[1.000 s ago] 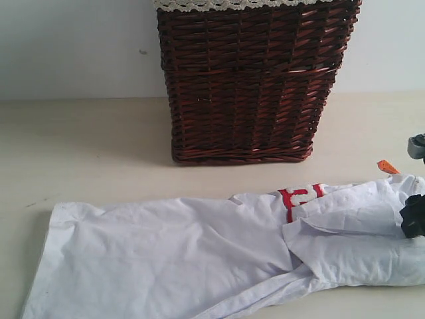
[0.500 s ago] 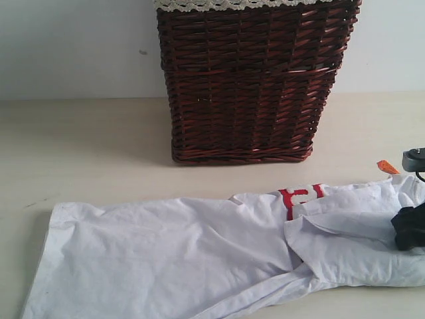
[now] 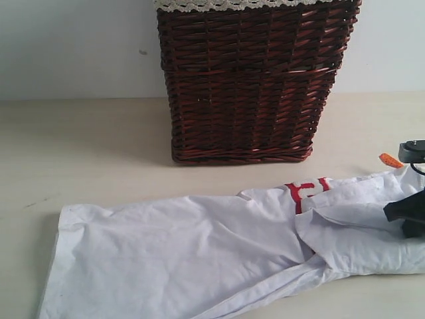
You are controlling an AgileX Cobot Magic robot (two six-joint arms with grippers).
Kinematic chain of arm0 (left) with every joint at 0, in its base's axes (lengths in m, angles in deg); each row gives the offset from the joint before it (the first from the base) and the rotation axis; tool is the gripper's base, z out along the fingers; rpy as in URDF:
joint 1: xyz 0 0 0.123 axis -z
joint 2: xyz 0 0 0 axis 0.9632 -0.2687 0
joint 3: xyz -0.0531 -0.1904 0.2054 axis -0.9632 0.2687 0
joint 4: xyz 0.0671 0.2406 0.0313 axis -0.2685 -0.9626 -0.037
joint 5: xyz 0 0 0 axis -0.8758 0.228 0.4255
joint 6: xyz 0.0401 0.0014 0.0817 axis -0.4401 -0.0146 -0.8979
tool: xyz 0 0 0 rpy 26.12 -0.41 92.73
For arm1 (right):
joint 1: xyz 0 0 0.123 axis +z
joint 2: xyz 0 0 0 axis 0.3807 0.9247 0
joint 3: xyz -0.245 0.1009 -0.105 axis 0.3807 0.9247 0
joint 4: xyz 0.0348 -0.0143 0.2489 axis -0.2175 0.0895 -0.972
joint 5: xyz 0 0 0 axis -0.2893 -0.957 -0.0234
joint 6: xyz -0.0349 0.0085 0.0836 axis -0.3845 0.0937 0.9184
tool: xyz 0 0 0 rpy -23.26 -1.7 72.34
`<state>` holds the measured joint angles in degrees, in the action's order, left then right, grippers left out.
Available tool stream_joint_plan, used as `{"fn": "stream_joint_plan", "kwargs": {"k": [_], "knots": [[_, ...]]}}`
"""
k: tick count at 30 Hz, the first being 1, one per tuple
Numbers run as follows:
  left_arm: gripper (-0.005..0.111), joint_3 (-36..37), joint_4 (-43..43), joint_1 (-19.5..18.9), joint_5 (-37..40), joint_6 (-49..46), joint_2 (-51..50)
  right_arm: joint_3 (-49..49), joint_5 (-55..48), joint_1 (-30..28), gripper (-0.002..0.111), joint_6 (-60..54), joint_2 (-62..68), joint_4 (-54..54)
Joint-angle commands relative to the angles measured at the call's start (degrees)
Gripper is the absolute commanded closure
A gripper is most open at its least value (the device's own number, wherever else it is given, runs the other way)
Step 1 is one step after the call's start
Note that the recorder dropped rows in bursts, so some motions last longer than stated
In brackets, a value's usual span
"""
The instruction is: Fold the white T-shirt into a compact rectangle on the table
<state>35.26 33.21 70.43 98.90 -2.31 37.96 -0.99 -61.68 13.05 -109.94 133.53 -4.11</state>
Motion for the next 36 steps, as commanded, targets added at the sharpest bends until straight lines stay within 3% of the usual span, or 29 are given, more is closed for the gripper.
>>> {"fn": "stream_joint_plan", "kwargs": {"k": [1,11,13,18,20,36], "knots": [[0.106,0.19,0.17,0.0,-0.48,-0.06,0.36,2.01,-1.88,-0.14,0.106,0.17,4.51,2.24],[0.106,0.19,0.17,0.0,-0.48,-0.06,0.36,2.01,-2.17,-0.14,0.105,-3.27,1.27,2.39],[0.106,0.19,0.17,0.0,-0.48,-0.06,0.36,2.01,-2.61,-0.14,0.094,-6.21,1.27,2.39],[0.106,0.19,0.17,0.0,-0.48,-0.06,0.36,2.01,-2.41,-0.14,0.041,-10.54,1.15,2.39],[0.106,0.19,0.17,0.0,-0.48,-0.06,0.36,2.01,-1.3,-0.14,0.03,-9.77,1.15,2.39],[0.106,0.19,0.17,0.0,-0.48,-0.06,0.36,2.01,2.06,-0.14,0.031,-3.38,2.34,2.39]]}}
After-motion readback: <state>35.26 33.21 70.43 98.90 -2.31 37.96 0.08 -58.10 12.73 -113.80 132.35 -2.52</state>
